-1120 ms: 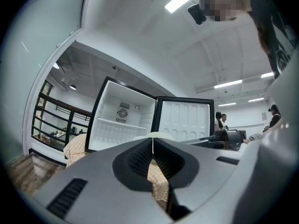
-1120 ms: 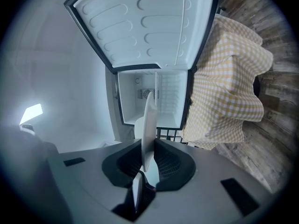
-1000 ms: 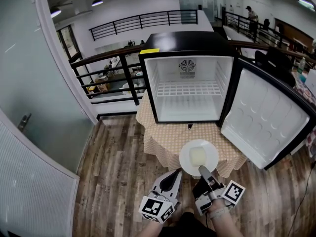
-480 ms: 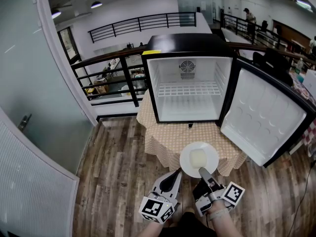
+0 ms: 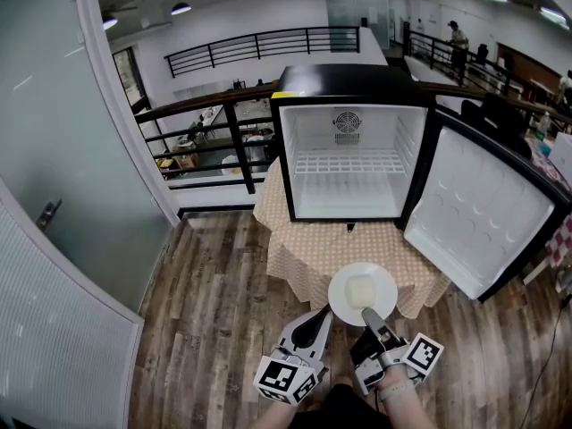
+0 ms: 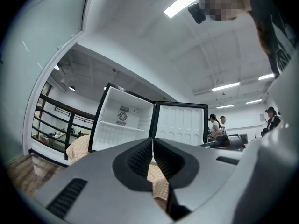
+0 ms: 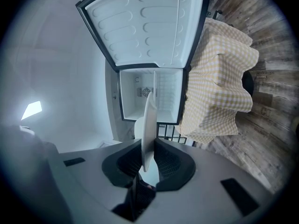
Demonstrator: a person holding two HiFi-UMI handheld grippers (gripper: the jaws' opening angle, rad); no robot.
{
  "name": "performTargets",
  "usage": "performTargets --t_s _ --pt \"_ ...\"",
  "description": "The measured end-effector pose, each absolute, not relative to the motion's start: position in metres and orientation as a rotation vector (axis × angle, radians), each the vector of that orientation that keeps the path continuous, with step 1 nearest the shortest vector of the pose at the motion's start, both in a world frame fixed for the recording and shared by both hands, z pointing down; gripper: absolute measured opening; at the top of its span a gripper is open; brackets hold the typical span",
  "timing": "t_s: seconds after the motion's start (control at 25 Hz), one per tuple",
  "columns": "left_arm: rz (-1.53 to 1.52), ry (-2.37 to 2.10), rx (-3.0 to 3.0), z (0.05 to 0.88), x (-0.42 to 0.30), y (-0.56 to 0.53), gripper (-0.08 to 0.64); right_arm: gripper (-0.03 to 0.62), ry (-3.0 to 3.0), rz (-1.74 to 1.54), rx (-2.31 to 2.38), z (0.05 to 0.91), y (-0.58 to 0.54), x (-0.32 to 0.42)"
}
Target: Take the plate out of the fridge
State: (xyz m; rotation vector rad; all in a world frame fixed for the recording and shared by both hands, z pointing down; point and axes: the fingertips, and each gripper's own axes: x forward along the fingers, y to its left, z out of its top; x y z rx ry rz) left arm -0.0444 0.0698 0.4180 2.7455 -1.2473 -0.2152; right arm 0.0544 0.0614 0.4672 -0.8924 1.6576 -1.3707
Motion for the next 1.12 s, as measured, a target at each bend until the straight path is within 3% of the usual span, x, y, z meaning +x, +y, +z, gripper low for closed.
performTargets --t_s 1.12 --pt "-0.222 -1.212 2.745 0.428 -0.055 0.097 0.012 0.069 1.651 -1.369 -0.921 0.479 0.092 0.048"
